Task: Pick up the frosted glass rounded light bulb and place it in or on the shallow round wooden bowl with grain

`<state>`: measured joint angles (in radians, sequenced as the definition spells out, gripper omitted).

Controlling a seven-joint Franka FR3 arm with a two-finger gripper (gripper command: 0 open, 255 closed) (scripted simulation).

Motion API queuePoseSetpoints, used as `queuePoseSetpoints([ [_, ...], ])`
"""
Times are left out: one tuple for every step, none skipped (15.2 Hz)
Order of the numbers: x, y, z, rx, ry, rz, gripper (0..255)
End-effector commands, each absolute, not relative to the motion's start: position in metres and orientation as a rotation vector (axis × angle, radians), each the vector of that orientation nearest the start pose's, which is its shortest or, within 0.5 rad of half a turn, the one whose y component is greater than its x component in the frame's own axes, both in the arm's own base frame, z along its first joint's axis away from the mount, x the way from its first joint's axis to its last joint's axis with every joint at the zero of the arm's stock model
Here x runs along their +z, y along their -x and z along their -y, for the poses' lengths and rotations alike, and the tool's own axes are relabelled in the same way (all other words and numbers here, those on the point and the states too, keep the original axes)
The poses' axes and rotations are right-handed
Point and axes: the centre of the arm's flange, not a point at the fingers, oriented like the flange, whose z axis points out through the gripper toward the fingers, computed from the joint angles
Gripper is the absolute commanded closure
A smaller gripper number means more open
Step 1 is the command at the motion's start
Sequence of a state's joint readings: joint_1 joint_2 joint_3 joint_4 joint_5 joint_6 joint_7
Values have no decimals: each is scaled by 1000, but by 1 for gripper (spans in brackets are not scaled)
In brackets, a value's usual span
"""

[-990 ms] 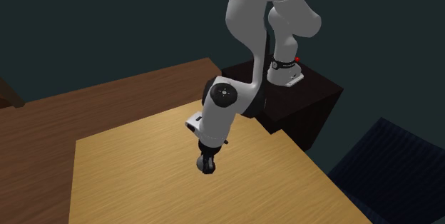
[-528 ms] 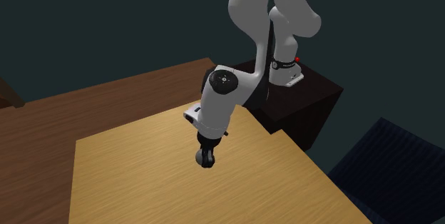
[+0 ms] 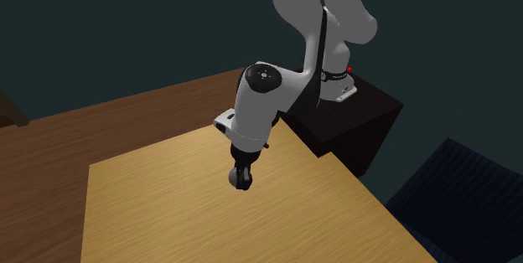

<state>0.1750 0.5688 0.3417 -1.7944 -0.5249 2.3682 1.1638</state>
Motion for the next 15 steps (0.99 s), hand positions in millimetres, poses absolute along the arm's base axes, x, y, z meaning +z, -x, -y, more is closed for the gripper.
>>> queuePoseSetpoints([
  [257,-578,-294,-296,3169,-532,255],
  [258,-570,-284,-296,3169,-532,255],
  [259,-563,-273,-296,3169,-532,255],
  [260,-555,-262,-296,3169,-532,255],
  [261,-547,-252,-296,3169,-532,255],
  [262,-539,-241,-296,3169,-532,255],
  [262,-531,-231,-296,3169,-532,255],
  [263,-523,-220,-296,3169,-532,255],
  [264,-515,-210,-296,3169,-532,255],
  [265,-507,-199,-296,3169,-532,255],
  [266,-499,-189,-296,3169,-532,255],
  [266,-491,-178,-296,3169,-532,255],
  [267,-483,-168,-296,3169,-532,255],
  [268,-475,-157,-296,3169,-532,255],
  [269,-468,-147,-296,3169,-532,255],
])
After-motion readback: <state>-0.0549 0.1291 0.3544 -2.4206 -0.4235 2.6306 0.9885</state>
